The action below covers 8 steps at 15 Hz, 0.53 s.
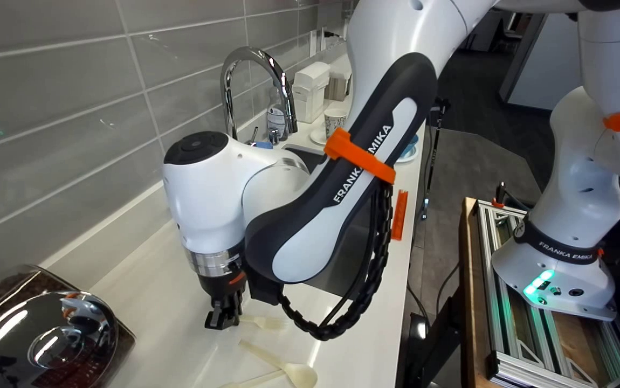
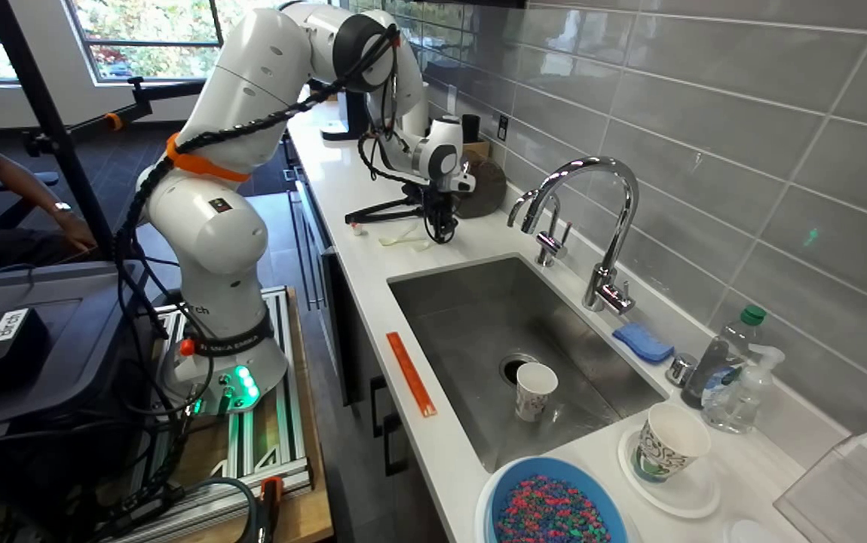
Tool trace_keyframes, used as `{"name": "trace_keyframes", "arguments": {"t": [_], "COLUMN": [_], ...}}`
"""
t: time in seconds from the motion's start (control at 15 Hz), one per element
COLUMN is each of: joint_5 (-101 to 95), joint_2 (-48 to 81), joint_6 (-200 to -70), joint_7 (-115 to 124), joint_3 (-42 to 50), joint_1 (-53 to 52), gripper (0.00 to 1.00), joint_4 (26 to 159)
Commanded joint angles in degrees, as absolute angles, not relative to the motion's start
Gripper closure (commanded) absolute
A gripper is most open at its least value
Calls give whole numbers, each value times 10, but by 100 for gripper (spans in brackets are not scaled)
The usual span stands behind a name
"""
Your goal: Move the fork to the right
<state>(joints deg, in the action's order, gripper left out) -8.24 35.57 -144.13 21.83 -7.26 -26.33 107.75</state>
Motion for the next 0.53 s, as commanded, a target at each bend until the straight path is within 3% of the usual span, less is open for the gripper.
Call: {"name": "trace_keyframes", "arguments": {"t": [0.0,0.47], "joint_5": [-92,-179], "joint_2": [346,244], "joint_6": [-1474,-1590], "joint_7": [243,358], "joint_3": [-54,53], "joint_1": [-280,-345], "gripper": [97,97], "joint_4": [1088,1208]}}
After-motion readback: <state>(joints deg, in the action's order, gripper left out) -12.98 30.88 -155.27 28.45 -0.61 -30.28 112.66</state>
